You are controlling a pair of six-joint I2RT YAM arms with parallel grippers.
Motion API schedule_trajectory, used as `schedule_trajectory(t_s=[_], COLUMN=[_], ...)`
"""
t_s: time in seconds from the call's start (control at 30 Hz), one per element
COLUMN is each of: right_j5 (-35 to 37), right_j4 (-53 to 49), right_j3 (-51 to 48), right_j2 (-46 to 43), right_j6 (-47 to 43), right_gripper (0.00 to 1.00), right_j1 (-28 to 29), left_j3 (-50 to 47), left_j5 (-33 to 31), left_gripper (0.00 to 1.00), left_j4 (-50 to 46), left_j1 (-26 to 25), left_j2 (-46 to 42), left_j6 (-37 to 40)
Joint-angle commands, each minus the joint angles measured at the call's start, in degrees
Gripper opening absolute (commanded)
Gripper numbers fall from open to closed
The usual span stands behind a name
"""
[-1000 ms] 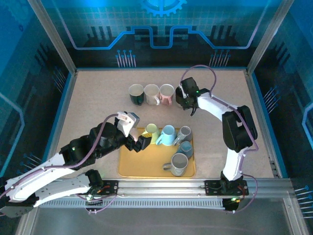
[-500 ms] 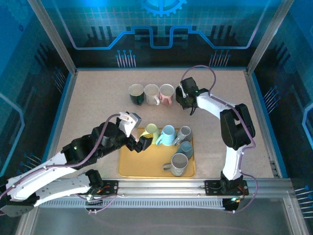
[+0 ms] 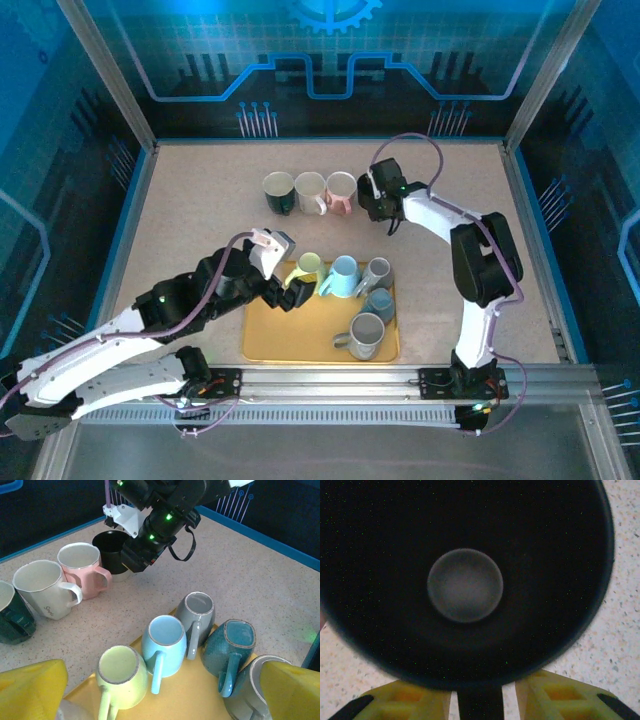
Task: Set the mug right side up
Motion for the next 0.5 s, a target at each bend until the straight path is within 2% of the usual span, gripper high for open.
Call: schedule_trajectory(t_s=[0.0,0.17,0.47], right_j5=[0.0,1.2,-0.1], right_j4=[1.1,-0.3,-3.8], right_j3=[-1.2,-3.4,-11.9], right_j2=[-5.8,-14.4,-35.3], right_j6=[-0.1,0.0,3.7], right_gripper=[0.45,0.59,0.60], right_j1=[-0.6,0.0,5.1], left_j3=[0.5,4.6,14.6], left_j5=[1.9,5.7,10.9], left_gripper=[0.99,0.99,0.99], left_j4=[-0.3,-5.1,-17.5], left_j1=[0.2,-0.2,-7.5], left_j2=[0.7,6.1,21.1], left_j6=[0.8,1.1,5.4])
